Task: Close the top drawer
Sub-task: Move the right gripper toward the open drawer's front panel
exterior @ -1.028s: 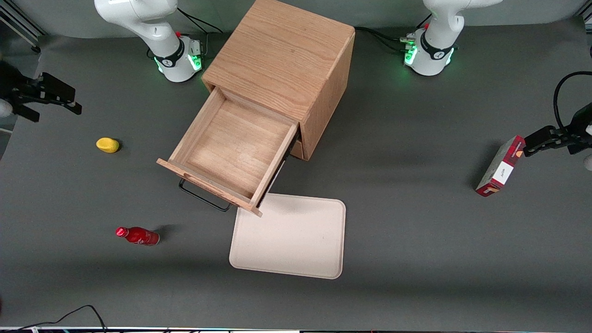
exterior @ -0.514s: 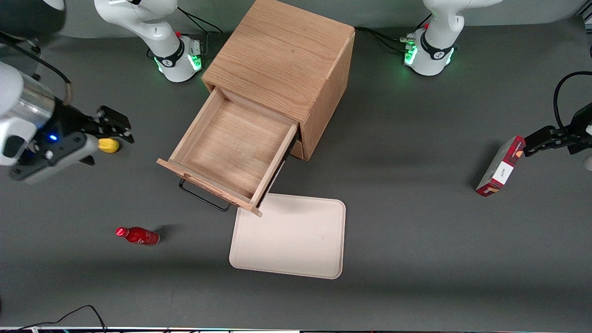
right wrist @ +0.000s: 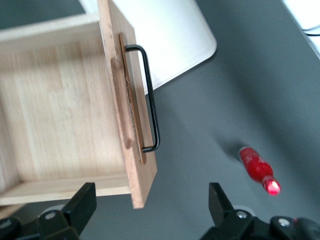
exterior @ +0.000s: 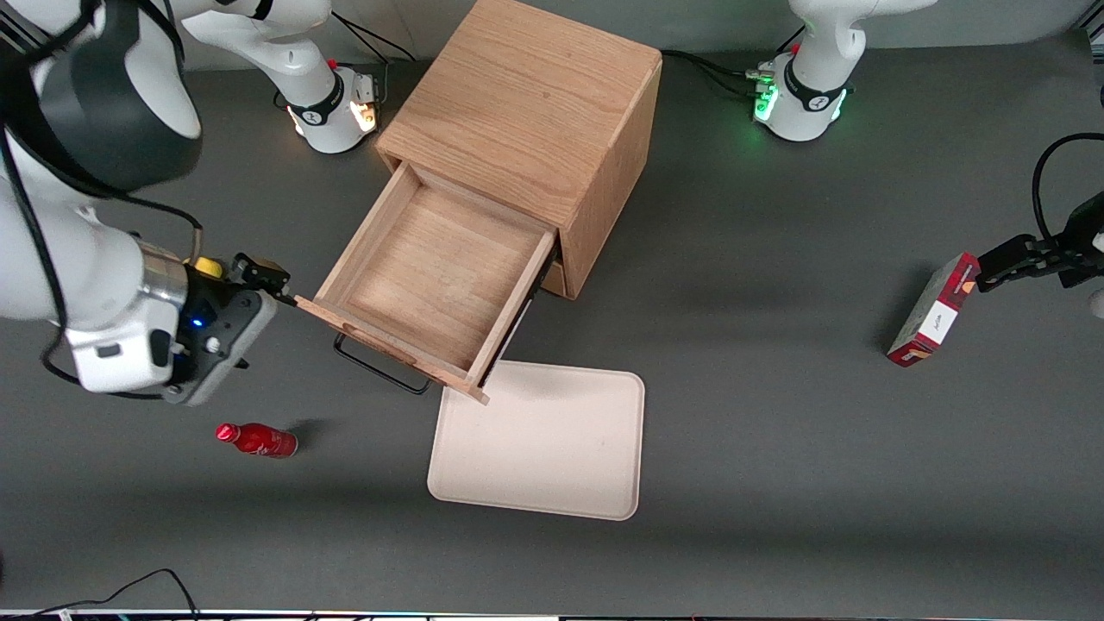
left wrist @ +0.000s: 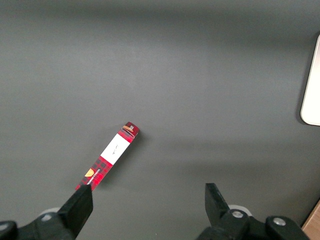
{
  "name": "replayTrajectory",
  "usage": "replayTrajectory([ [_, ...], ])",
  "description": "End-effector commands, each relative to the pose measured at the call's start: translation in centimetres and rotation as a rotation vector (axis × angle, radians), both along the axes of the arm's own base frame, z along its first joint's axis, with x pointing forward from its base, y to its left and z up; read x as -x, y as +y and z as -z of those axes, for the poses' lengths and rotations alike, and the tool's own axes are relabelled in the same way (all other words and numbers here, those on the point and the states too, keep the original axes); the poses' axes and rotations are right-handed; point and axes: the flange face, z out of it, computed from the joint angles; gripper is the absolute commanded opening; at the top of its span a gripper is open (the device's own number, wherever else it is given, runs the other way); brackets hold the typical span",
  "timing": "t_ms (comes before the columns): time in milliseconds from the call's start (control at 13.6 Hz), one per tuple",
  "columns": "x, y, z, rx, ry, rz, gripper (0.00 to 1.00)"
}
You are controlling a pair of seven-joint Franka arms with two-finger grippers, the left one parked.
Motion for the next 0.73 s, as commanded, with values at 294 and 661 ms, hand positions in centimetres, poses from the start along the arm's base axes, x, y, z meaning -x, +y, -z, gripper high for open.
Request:
replayTrajectory([
  [294, -3.5, 1.4, 8.3, -0.049, 0.059, -0.023, 1.00],
  [661, -4.3, 1.9, 11.4, -0.069, 0.089, 0.043, 1.00],
])
